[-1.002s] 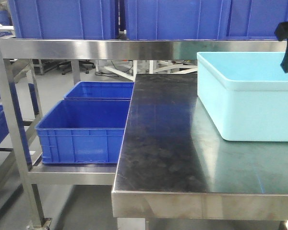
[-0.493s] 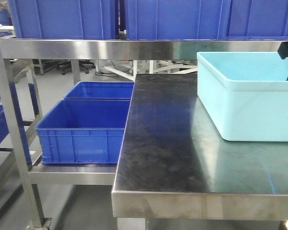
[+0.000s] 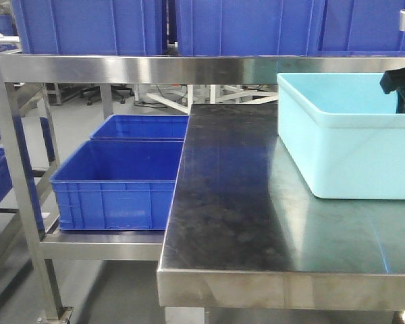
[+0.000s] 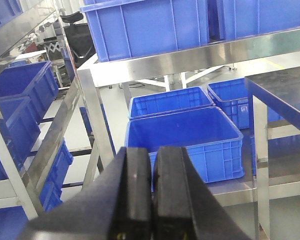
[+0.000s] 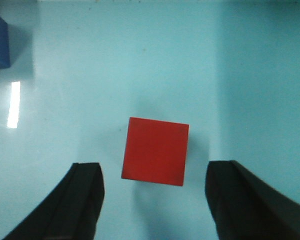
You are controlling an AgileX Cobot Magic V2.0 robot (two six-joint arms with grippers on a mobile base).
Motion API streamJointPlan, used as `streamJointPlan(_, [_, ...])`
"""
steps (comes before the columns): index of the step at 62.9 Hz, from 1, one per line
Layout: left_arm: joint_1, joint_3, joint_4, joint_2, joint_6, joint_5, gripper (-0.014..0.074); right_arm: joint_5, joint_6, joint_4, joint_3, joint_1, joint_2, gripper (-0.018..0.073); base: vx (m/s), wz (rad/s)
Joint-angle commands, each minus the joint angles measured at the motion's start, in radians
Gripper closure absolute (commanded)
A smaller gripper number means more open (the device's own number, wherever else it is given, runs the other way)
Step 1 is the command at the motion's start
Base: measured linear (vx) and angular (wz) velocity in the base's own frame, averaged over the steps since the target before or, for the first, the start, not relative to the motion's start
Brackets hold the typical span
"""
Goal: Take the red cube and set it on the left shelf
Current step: 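Lower the right gripper into the light-blue bin above the red cube, then close the right gripper on the red cube and lift it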
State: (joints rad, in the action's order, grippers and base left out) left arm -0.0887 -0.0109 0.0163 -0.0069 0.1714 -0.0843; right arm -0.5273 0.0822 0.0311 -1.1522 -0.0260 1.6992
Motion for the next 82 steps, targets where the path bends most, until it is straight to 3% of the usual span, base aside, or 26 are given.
streamJointPlan(1, [0.000, -0.022, 0.006, 0.006, -0.002, 0.084, 0.0495, 0.079, 0.001, -0.004, -0.039, -0.005, -0.039, 0.0014, 0.00, 0.00])
streamJointPlan(82, [0.000, -0.022, 0.006, 0.006, -0.002, 0.084, 0.0495, 0.012, 0.001, -0.004, -0.101, -0.005, 0.051, 0.0015, 0.00, 0.00])
